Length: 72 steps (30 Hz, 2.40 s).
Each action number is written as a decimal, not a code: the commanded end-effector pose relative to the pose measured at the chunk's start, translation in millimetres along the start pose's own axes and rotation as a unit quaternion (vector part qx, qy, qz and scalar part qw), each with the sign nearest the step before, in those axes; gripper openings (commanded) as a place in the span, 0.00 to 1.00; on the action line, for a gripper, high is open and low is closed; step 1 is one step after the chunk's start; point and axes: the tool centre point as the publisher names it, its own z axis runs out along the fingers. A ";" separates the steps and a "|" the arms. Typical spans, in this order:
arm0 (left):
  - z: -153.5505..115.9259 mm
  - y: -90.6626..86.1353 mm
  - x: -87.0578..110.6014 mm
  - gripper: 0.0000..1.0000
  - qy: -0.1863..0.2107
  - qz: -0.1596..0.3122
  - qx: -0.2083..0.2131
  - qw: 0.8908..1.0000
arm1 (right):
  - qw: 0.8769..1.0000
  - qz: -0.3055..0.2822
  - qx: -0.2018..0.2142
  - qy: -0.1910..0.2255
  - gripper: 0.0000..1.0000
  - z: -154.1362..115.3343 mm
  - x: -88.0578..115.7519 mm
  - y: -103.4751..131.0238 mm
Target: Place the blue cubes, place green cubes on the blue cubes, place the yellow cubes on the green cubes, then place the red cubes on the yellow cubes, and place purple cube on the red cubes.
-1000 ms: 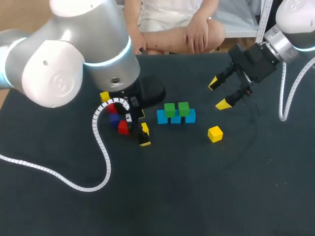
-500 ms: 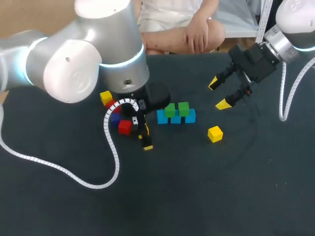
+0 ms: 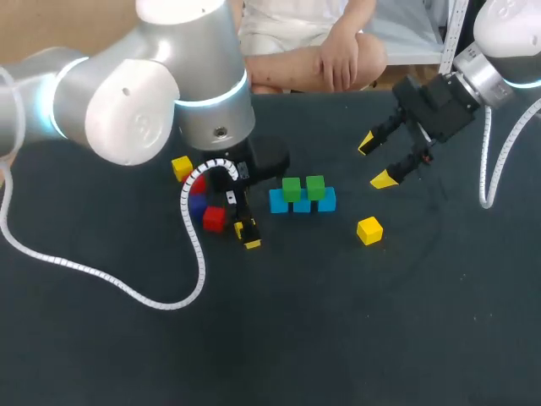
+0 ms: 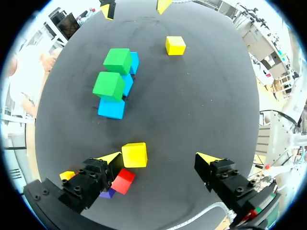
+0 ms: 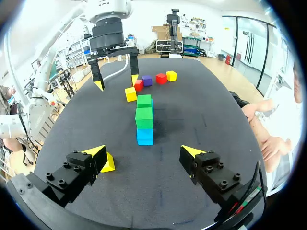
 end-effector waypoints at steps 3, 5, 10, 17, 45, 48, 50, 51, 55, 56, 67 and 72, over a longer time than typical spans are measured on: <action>5.4 2.5 8.6 1.00 -0.020 -0.005 -0.002 1.000 | 1.000 0.000 0.001 0.000 1.00 -0.1 -0.1 1.0; 7.4 2.6 10.0 1.00 -0.028 -0.009 -0.004 1.000 | 1.000 0.000 0.001 0.000 1.00 -0.1 -0.1 1.0; 9.8 4.0 17.8 1.00 -0.033 -0.019 -0.007 0.999 | 1.000 0.000 0.001 0.000 1.00 -0.1 -0.1 1.0; 11.2 9.7 22.6 1.00 -0.047 -0.028 -0.021 0.998 | 1.000 0.000 0.001 0.000 1.00 -0.1 -0.1 1.0; 18.0 23.6 1.1 1.00 -0.060 -0.014 -0.008 0.998 | 1.000 0.000 0.001 0.000 1.00 -0.1 -0.1 1.0; 19.3 24.7 0.1 1.00 -0.059 -0.013 -0.007 0.998 | 1.000 0.000 0.001 0.000 1.00 -0.1 -0.1 1.0; 21.3 24.7 0.6 1.00 -0.057 -0.014 -0.004 0.998 | 1.000 0.000 0.001 0.000 1.00 -0.1 -0.1 1.0; 22.3 24.5 1.4 1.00 -0.056 -0.015 -0.003 0.998 | 1.000 0.000 0.001 0.000 1.00 -0.1 -0.1 1.0; 25.1 22.8 2.4 1.00 -0.053 -0.018 0.001 0.998 | 1.000 0.000 0.001 0.000 1.00 -0.1 -0.1 1.0; 25.7 22.4 3.1 1.00 -0.052 -0.018 0.001 0.998 | 1.000 0.000 0.001 0.000 1.00 -0.1 -0.1 1.0; 26.6 23.6 8.2 1.00 -0.052 -0.021 0.002 0.998 | 1.000 0.000 0.001 0.000 1.00 -0.1 -0.1 1.0; 25.6 23.7 8.5 1.00 -0.051 -0.020 0.000 0.998 | 1.000 0.000 0.001 0.000 1.00 -0.1 -0.1 1.0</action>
